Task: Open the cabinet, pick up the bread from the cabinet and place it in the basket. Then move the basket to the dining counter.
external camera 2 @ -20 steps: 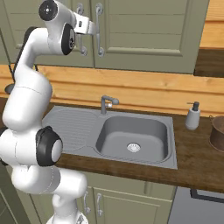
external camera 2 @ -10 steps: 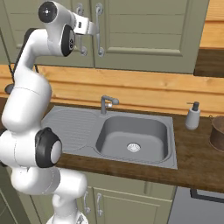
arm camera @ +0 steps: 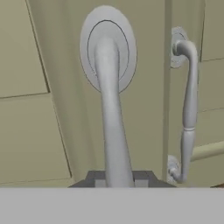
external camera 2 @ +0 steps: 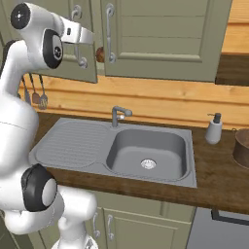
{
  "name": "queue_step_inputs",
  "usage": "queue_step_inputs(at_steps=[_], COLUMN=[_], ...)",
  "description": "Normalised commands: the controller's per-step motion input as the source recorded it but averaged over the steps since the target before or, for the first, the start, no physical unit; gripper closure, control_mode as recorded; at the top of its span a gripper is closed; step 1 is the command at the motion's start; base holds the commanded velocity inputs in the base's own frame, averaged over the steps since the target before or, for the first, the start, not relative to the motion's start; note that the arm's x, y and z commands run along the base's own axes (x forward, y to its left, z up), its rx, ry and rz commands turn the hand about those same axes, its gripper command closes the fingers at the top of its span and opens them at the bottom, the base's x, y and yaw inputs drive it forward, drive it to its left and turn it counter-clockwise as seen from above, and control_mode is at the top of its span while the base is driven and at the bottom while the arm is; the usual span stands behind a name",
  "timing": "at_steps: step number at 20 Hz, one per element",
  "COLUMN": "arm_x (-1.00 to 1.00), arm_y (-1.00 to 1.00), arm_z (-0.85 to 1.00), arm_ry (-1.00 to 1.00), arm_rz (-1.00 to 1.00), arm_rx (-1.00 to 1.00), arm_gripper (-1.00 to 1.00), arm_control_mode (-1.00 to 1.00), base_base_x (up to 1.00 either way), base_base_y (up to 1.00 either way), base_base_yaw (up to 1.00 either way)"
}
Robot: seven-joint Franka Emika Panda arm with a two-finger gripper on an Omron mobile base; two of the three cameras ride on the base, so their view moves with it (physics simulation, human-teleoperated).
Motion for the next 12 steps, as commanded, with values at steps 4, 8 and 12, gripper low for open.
queue_step_inputs(at_steps=[4, 8, 12], arm_x=[-1.00, -0.96, -0.84], arm_y=[0.61, 0.79, 0.81], arm_z=[0.00, 0.00, 0.00], arm_ry=[0.00, 0.01, 0.04], arm_rz=[-0.05, 0.00, 0.00], arm_rx=[-0.15, -0.22, -0.20], arm_gripper=[1.00, 1.00, 1.00], arm_control_mode=[-1.00, -1.00, -1.00], base_base_x=[0.00, 0.00, 0.00], base_base_y=[0.00, 0.00, 0.00], base_base_yaw=[0.00, 0.00, 0.00])
